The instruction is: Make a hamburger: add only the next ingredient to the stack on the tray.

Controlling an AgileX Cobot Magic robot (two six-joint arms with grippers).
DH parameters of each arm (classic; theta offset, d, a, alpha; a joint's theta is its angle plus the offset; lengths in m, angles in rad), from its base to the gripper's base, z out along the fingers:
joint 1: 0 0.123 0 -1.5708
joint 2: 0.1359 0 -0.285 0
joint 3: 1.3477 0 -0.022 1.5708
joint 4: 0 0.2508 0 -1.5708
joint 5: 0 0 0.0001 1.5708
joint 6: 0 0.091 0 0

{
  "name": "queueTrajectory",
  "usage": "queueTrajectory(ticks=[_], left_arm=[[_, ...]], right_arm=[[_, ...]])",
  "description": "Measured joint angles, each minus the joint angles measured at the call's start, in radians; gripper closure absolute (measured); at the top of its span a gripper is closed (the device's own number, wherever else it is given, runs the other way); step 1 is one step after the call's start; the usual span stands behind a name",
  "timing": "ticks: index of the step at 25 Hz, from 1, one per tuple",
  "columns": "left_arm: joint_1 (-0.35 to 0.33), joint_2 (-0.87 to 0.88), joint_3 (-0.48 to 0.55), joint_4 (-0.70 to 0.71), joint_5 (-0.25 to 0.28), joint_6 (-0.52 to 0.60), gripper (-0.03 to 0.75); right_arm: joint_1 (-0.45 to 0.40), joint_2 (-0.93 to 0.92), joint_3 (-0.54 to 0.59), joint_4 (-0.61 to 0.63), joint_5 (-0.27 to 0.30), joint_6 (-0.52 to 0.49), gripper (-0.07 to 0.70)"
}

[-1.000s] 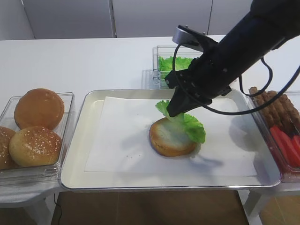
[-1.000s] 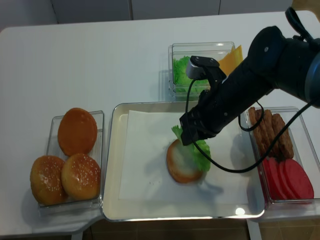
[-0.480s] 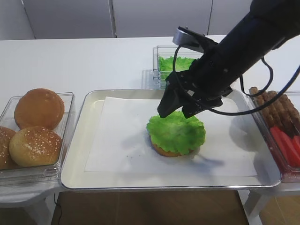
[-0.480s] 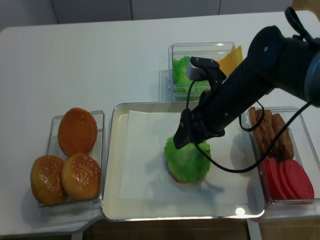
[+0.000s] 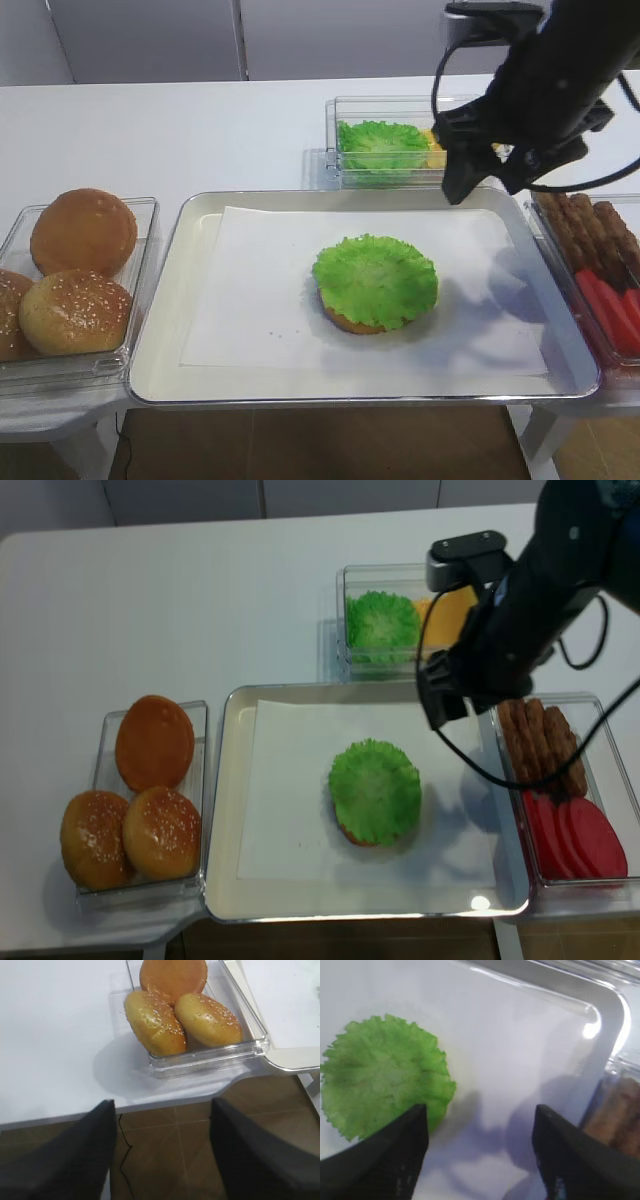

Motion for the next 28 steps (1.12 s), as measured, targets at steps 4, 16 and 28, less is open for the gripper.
queueTrajectory(ticks=[4, 16, 28], left_arm=[[0.0, 0.0, 0.0, 0.0, 0.0, 0.0, 0.274], [0.0, 0.0, 0.0, 0.0, 0.0, 0.0, 0.274], [0.0, 0.0, 0.0, 0.0, 0.0, 0.0, 0.274]], right_arm=[[-0.098, -0.055, 0.0, -0.019, 0.062, 0.0, 0.143], [-0.282, -0.387, 0.22, -0.031, 0.135, 0.002, 0.153], [-0.284, -0.886, 0.46, -0.033, 0.121, 0.04, 0.153]])
